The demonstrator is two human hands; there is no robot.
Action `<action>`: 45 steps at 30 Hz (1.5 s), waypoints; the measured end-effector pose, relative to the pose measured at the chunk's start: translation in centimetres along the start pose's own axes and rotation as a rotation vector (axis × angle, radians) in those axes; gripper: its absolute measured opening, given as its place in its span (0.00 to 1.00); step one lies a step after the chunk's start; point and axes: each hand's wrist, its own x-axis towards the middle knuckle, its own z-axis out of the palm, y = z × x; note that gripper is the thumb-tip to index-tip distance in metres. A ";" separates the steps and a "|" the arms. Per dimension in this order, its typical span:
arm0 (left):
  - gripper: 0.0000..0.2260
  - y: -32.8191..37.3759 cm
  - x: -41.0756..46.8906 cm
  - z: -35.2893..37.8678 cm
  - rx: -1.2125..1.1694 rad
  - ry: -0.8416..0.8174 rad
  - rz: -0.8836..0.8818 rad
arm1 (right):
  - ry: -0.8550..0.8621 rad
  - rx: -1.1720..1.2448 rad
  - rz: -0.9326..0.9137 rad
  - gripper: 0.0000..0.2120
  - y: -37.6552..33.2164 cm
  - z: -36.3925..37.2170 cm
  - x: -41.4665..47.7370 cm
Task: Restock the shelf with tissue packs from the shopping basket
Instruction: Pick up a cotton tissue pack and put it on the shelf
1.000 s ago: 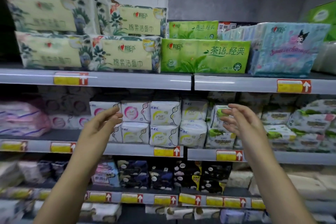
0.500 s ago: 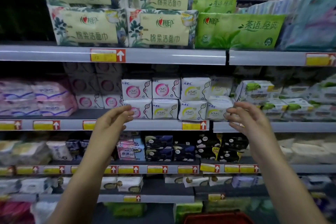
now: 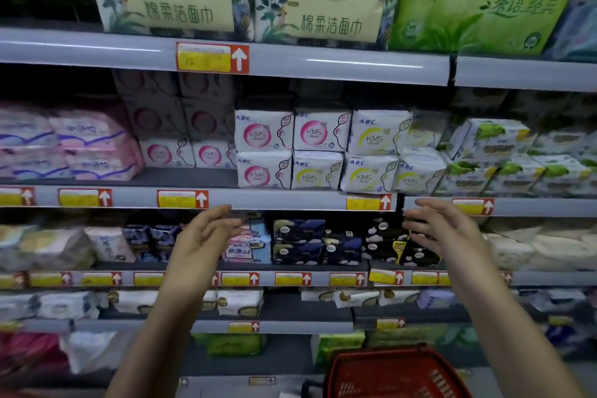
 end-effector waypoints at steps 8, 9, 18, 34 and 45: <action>0.17 -5.6 0.6 -2.2 0.137 -0.040 -0.088 | -0.061 -0.055 0.155 0.09 7.6 4.0 1.4; 0.21 -6.6 0.7 -2.3 0.136 -0.042 -0.112 | -0.078 -0.061 0.176 0.08 8.8 4.5 1.5; 0.08 -17.4 2.3 -1.9 0.092 0.029 -0.363 | -0.153 -0.129 0.346 0.08 19.9 8.1 2.5; 0.10 -49.6 1.0 -0.1 0.047 0.109 -0.725 | -0.265 -0.206 0.673 0.12 53.2 13.5 0.3; 0.10 -67.1 -6.4 1.8 0.069 0.136 -0.918 | -0.301 -0.268 0.848 0.11 70.4 17.3 -6.4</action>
